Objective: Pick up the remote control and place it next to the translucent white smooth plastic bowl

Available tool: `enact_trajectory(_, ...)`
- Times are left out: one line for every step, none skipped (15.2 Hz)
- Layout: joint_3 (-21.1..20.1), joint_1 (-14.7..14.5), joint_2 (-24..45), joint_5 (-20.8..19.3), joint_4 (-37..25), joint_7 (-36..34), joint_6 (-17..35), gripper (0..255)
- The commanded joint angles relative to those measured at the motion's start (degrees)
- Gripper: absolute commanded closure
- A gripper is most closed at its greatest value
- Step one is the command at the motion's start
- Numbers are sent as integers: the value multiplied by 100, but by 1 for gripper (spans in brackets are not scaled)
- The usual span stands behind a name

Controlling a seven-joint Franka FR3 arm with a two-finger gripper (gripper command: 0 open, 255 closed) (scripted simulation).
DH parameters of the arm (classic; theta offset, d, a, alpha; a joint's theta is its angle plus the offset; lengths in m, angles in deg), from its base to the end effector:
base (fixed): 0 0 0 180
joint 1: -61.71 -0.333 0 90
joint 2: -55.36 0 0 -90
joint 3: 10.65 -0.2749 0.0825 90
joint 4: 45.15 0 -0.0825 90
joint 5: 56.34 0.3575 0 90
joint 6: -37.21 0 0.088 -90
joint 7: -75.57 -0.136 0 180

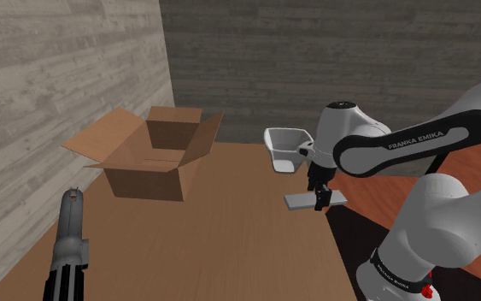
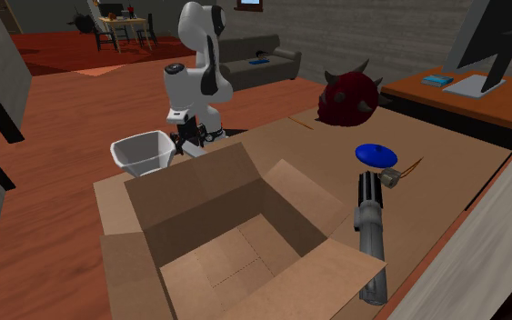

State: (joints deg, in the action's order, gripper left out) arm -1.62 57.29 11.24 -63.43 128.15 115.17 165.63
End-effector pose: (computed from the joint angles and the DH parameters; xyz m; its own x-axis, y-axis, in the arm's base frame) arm 0.2830 -0.0117 0.2868 0.7428 0.6695 -0.0025 0.6693 -0.7427 -0.0200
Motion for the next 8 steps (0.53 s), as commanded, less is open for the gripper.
enact_trajectory(3,-2,42,-3,24,-3,68,0)
enact_trajectory(3,-2,43,-3,23,-3,69,0)
enact_trajectory(3,-2,43,-3,23,-3,69,0)
enact_trajectory(3,-2,43,-3,23,-3,69,0)
enact_trajectory(3,-2,43,-3,23,-3,69,0)
enact_trajectory(3,-2,43,-3,23,-3,69,0)
enact_trajectory(3,-2,42,-3,23,-3,67,0)
enact_trajectory(3,-2,42,-3,23,-3,67,255)
